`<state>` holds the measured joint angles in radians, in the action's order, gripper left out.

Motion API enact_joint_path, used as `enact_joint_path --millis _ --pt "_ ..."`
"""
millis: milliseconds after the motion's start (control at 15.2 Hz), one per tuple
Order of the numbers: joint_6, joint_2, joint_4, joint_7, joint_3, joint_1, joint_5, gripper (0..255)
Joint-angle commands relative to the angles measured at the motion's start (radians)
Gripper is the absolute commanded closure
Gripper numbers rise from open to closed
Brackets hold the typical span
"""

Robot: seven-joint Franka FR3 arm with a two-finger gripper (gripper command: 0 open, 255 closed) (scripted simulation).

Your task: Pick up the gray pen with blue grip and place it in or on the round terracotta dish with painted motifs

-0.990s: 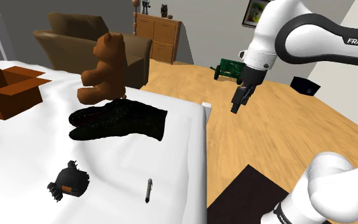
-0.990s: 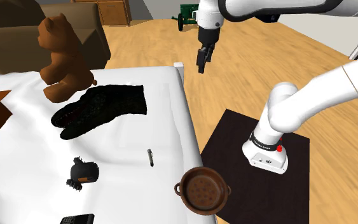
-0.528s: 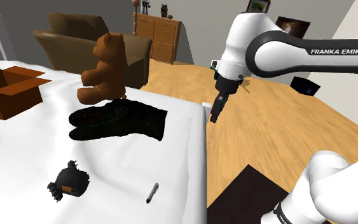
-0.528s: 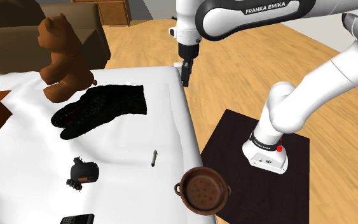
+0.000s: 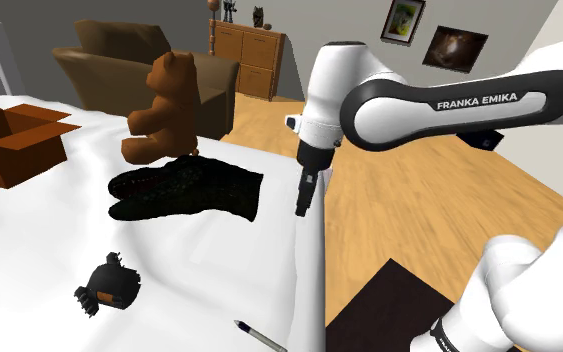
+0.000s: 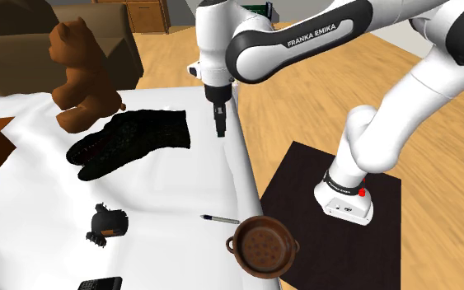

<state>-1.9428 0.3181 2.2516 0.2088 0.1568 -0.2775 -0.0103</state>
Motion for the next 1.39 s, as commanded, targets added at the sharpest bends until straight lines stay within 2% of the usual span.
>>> enact_joint_path --millis 0,990,1320 --pt "-0.032 -0.053 -0.019 0.027 0.020 -0.023 -0.002 0" --pt "-0.205 -0.387 -0.161 0.210 0.174 -0.180 0.042 0" --pt "-0.259 -0.420 -0.139 0.205 0.176 -0.185 0.056 0"
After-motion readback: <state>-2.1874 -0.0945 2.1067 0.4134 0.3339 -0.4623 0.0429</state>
